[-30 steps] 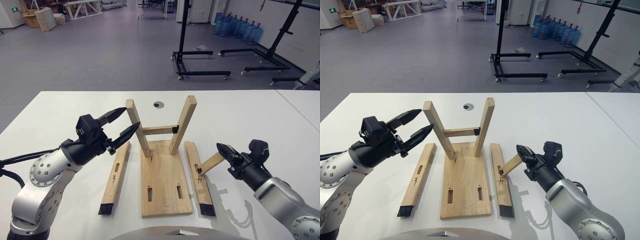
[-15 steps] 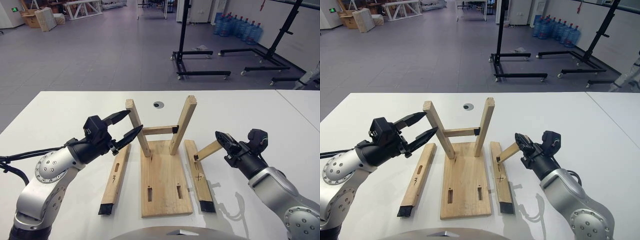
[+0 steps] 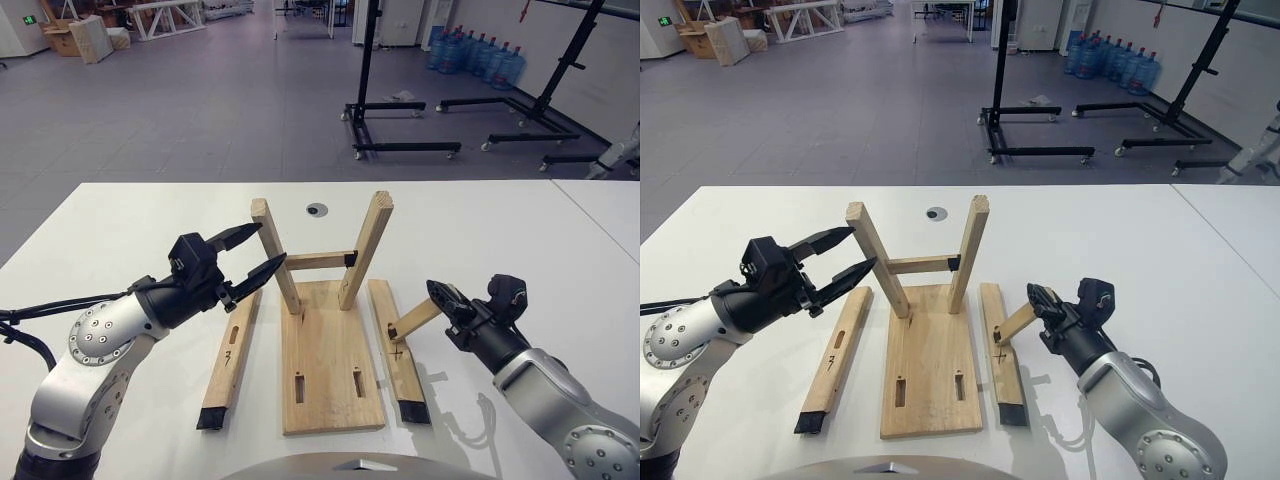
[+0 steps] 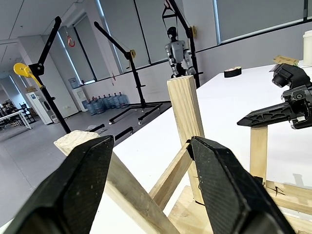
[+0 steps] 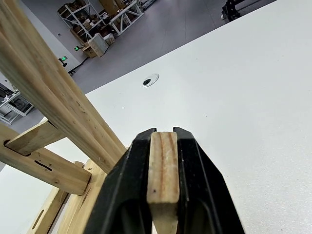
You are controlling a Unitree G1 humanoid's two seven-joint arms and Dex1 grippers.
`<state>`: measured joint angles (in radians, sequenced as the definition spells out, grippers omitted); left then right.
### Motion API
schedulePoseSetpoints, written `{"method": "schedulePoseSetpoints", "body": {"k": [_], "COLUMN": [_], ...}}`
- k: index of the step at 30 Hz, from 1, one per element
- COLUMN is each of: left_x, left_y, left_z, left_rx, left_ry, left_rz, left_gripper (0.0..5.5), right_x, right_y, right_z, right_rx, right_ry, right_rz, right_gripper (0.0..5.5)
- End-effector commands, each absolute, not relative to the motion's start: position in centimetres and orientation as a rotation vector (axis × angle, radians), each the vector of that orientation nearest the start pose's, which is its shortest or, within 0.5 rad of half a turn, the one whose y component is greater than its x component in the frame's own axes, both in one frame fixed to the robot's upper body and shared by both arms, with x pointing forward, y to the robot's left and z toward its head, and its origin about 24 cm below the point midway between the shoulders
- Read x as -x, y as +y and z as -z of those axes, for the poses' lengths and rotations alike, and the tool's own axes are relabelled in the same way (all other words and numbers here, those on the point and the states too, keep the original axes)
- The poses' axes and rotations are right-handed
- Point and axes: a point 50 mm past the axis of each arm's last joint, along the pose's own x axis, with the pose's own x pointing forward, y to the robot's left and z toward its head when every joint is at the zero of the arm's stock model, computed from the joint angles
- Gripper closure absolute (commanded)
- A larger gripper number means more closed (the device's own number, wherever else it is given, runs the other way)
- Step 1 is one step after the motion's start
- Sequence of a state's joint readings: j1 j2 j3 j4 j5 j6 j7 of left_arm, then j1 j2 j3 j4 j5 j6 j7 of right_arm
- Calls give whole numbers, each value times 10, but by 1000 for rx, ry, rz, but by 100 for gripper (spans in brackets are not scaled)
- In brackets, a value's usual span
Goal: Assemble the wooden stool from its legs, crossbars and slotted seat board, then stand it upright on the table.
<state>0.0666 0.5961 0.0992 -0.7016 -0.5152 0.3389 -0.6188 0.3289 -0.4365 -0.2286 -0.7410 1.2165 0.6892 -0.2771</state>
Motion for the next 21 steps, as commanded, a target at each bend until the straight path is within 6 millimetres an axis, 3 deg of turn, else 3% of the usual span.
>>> {"method": "schedulePoseSetpoints", "body": {"k": [1,11,21], "left_x": [-199,-199,-199], "left_y": [168,167,163], "left_z": [-169,-167,-164], "left_rx": [-237,-244,-250], "left_ry": [-186,-185,-181], "left_rz": [862,862,877], "left_gripper": [259,259,259], "right_x": [-174,-175,-180], "right_y": [-198,-201,-191], "right_z": [-105,-104,-93], "right_rx": [-560,-553,-260], "right_ry": [358,376,432], "right_rz": [-88,-53,-112], "right_gripper": [511,511,511]}}
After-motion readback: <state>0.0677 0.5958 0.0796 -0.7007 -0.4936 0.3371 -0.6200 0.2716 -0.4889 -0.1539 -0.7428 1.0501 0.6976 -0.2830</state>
